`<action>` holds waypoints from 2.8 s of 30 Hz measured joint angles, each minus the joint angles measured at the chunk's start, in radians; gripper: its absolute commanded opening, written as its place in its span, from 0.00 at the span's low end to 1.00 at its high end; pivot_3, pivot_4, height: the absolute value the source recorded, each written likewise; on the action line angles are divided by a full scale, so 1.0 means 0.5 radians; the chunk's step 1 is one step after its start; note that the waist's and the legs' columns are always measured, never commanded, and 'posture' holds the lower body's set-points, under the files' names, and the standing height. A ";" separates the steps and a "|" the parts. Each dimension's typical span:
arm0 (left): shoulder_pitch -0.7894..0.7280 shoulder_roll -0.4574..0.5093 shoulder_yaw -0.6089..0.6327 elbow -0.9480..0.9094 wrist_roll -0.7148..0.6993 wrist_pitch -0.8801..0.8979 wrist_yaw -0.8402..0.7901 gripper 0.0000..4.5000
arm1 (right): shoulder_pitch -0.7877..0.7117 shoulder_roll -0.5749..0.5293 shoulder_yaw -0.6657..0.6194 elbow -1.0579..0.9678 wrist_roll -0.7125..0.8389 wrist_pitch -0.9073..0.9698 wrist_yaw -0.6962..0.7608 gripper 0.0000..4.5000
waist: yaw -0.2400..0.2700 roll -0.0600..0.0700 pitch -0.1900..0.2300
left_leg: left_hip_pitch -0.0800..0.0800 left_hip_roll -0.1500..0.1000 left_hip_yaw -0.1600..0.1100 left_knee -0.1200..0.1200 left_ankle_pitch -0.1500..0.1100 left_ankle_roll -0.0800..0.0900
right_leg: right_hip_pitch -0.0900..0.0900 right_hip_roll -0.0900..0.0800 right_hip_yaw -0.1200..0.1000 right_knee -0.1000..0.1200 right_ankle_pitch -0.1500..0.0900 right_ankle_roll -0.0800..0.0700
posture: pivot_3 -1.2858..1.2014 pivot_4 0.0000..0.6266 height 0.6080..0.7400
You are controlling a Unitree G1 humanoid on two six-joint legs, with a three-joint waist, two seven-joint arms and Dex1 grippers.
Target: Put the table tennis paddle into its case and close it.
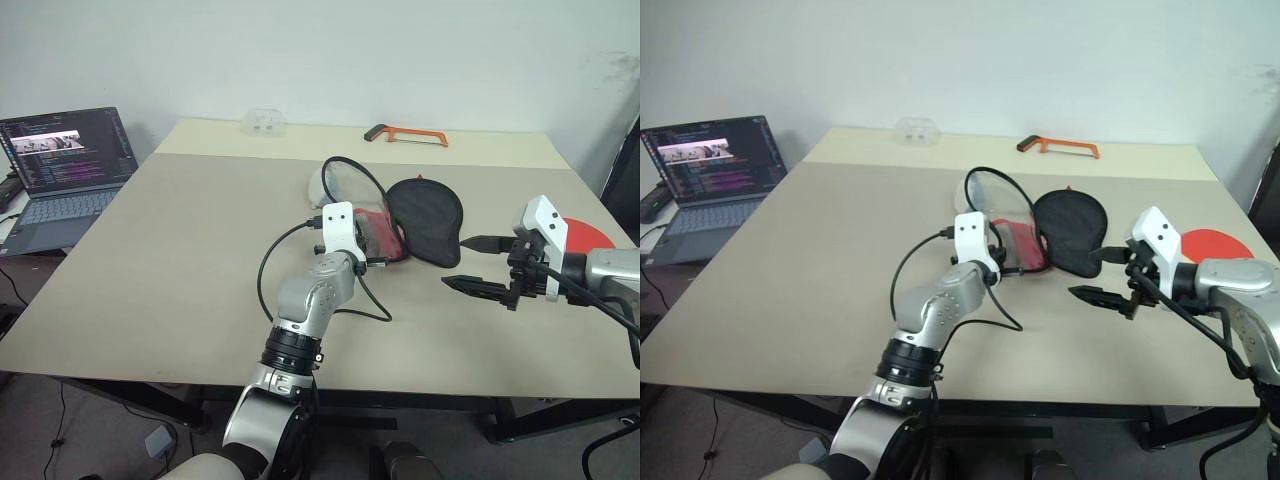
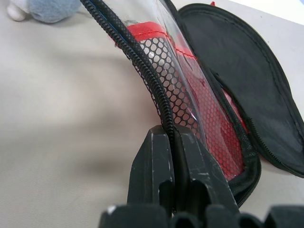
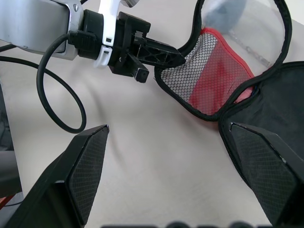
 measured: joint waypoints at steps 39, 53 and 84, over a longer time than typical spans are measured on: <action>0.034 0.495 0.019 -0.401 0.038 0.067 -0.927 0.81 | -0.852 1.082 -0.588 1.678 -1.029 -0.149 -2.680 1.00 | -0.015 0.006 -0.003 | -0.001 0.000 0.004 -0.005 0.001 0.000 | -0.004 0.000 0.005 0.000 0.002 -0.004 | 0.52 0.24 1.00; 0.060 0.499 0.064 -0.503 0.045 0.116 -0.918 0.81 | -1.096 1.044 -0.927 2.462 -0.786 -0.526 -2.947 1.00 | -0.030 0.006 -0.003 | -0.001 0.000 0.003 -0.005 0.001 0.000 | -0.003 0.000 0.004 -0.001 0.002 -0.004 | 0.52 0.24 1.00; 0.055 0.649 0.196 -0.537 -0.009 0.172 -1.099 0.81 | -1.253 1.437 -0.108 1.679 -0.887 -0.322 -2.480 0.24 | -0.103 0.020 0.006 | -0.001 0.003 0.002 -0.010 0.001 0.000 | -0.007 0.003 0.002 0.001 0.001 -0.004 | 0.52 0.24 1.00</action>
